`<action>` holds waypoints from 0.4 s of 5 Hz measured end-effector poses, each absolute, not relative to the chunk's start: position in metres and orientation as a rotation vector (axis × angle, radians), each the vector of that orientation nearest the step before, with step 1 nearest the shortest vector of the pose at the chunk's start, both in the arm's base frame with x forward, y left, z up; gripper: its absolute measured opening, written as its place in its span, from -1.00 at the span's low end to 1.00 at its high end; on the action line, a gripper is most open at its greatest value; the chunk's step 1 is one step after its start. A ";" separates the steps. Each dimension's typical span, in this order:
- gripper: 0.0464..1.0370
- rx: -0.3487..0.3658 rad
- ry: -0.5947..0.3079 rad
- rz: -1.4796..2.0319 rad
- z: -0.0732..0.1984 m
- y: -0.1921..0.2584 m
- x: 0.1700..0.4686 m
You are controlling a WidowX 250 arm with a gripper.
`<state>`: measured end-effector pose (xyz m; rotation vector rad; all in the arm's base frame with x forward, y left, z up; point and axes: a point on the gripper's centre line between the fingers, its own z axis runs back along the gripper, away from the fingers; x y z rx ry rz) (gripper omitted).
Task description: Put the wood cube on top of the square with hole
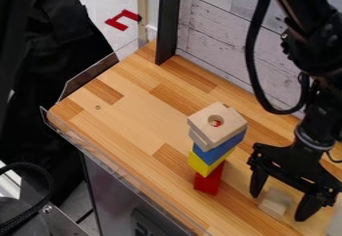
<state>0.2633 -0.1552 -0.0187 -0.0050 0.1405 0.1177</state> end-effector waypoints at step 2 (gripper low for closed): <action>-0.12 -0.024 0.144 0.134 -0.021 -0.153 0.263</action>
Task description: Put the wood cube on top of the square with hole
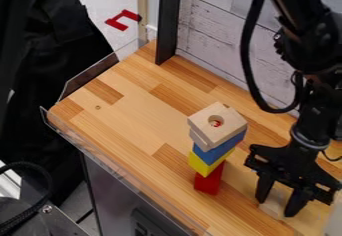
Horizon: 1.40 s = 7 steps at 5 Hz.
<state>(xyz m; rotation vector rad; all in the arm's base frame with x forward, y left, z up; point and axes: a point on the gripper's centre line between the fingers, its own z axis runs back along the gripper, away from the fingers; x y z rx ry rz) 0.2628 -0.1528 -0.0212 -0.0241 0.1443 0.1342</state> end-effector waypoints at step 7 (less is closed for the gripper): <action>-0.12 -0.075 -0.085 0.233 0.132 -0.138 0.263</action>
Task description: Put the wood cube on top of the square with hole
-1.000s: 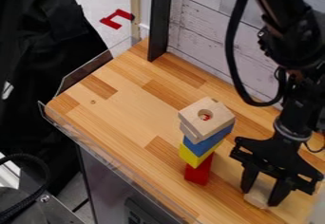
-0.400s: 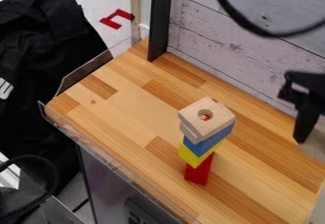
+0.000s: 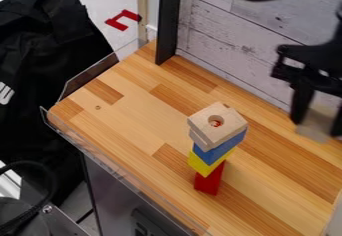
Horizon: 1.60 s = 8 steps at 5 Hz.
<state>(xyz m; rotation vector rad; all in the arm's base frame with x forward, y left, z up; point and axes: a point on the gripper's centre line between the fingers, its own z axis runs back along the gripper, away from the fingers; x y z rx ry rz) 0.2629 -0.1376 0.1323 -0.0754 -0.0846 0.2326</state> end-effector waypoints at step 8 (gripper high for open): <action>-0.12 -0.026 0.027 0.470 0.108 -0.063 0.241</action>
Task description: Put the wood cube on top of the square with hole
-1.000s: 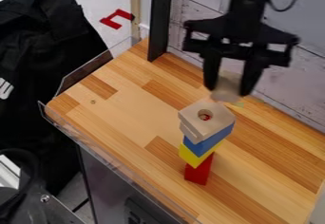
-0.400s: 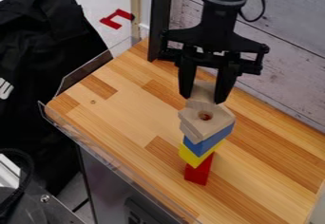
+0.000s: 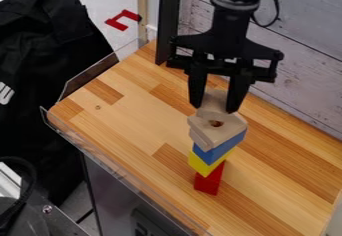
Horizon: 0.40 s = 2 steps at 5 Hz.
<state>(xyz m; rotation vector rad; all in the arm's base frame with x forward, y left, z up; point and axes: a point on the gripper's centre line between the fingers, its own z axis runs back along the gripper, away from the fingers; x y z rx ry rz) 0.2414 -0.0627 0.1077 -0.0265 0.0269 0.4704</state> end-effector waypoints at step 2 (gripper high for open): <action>0.63 -0.044 0.079 0.459 0.098 -0.066 0.239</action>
